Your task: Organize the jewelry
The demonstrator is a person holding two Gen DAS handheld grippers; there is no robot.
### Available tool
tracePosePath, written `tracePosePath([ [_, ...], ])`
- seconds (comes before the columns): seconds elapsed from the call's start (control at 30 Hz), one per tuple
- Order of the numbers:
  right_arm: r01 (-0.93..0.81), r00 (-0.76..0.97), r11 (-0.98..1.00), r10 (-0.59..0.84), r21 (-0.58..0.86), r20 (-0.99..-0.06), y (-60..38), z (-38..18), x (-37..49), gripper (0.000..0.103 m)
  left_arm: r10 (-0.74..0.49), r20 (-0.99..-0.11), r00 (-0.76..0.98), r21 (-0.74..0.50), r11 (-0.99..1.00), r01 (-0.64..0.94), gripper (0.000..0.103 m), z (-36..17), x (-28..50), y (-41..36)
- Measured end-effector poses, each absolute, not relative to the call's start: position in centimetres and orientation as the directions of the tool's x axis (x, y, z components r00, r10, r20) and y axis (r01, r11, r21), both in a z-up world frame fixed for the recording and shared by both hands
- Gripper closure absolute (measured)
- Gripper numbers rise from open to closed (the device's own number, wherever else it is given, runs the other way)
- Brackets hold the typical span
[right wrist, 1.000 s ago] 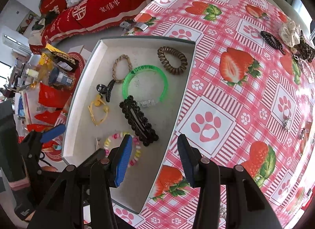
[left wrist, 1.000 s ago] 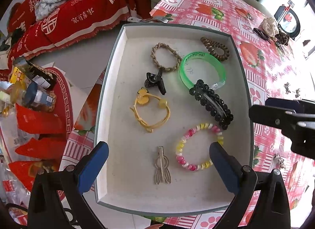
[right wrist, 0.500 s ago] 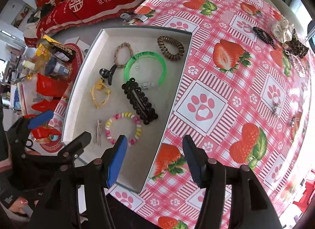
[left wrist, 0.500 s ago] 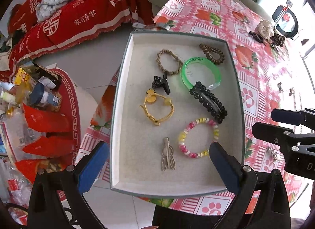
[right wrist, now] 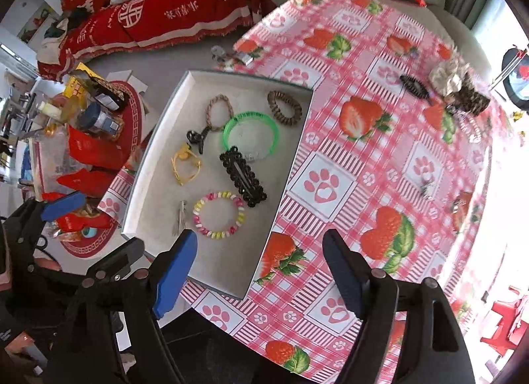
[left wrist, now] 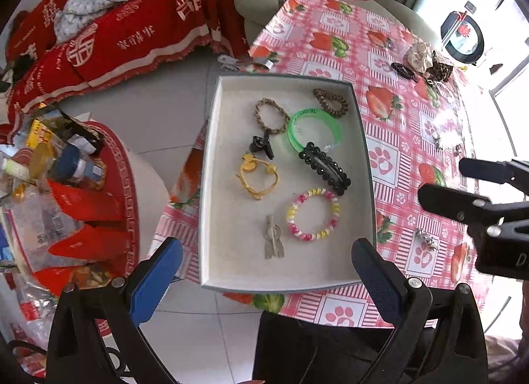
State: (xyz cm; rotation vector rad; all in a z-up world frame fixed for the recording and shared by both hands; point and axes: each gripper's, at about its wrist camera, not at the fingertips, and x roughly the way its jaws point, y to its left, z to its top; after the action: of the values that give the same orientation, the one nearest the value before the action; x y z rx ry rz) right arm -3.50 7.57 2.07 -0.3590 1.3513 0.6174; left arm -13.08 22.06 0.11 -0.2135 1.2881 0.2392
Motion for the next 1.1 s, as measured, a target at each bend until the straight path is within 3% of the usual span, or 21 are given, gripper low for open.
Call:
tracePosePath([
  [0.43,-0.627,0.201,0.775,0.254,0.075,-0.946,7.8,7.6,-5.0,0.014,0.131,-0.953,0.272,0.022,0.928,-0.372,0.000,4.5,-14.5,22.3],
  [1.1,-0.595,0.220,0.802,0.219,0.047,-0.951,7.1,9.6,-4.9,0.013,0.174,-0.940,0.294,0.063,0.934,-0.352,0.000,6.8,-14.2,21.3],
])
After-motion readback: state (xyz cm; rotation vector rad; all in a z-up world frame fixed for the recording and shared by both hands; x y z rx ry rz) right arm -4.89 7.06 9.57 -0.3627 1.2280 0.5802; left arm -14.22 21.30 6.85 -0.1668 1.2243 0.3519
